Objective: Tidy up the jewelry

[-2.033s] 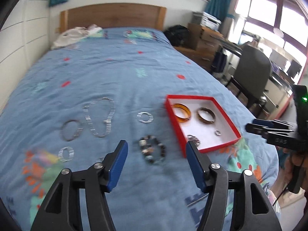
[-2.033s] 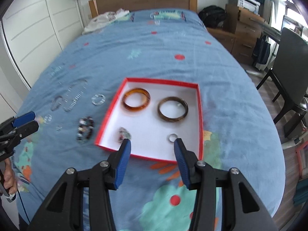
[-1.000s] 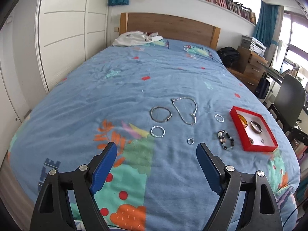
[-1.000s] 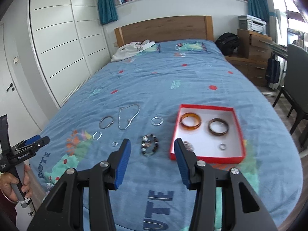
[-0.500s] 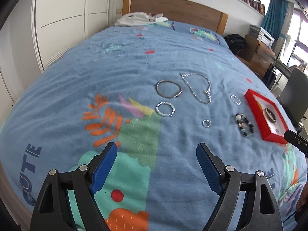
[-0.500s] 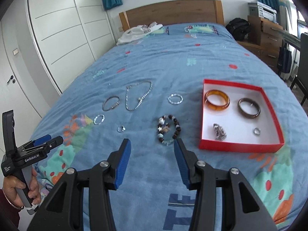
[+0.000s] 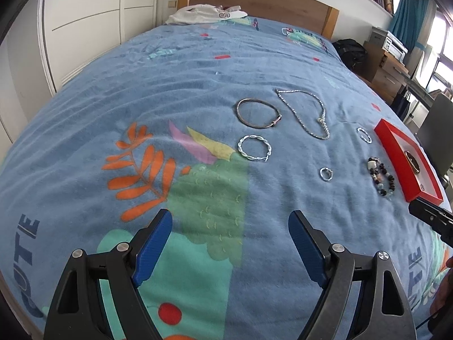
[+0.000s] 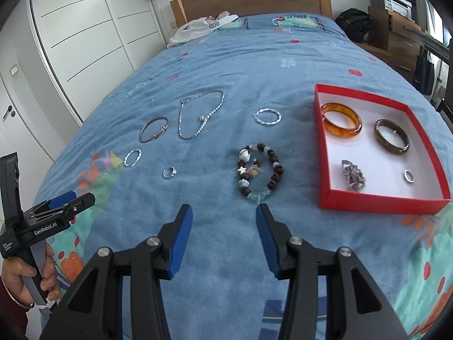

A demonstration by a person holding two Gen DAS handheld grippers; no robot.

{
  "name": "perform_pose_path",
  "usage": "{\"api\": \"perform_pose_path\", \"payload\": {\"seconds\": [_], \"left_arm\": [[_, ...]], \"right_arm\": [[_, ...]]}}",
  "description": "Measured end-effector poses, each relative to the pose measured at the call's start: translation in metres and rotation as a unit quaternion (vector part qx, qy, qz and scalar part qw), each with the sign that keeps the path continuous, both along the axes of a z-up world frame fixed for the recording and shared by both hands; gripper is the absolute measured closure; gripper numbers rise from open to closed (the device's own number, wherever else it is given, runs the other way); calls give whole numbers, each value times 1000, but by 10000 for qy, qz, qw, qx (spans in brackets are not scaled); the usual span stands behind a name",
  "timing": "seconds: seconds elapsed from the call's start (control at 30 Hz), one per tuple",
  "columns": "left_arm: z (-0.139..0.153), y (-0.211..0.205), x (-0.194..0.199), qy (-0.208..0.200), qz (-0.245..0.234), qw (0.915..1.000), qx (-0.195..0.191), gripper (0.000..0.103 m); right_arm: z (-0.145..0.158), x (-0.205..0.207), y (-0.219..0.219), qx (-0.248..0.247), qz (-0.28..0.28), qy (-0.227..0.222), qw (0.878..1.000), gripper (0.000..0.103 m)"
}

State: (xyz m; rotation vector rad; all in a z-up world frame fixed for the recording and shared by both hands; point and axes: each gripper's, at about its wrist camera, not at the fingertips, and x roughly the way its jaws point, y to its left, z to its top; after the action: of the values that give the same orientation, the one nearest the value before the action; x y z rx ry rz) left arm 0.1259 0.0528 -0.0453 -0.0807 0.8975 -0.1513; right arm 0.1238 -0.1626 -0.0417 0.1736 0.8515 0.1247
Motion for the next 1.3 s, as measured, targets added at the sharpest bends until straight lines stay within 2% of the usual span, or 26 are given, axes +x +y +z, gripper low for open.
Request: {"api": "perform_pose_path", "payload": {"seconds": [0.43,0.8,1.3], "left_arm": [[-13,1,22,81,-162,9998,-100,22],[-15,-1,36,67,-360,9992,-171,22],[-18,-2,50,27,-367,9990,-248,22]], "right_arm": [[-20,15,-1,19,-196,104,9998,58],[-24,17,-3,-61,-404,78,9991,58],[-24,25,-7,-127,-583,9,9982,58]]}}
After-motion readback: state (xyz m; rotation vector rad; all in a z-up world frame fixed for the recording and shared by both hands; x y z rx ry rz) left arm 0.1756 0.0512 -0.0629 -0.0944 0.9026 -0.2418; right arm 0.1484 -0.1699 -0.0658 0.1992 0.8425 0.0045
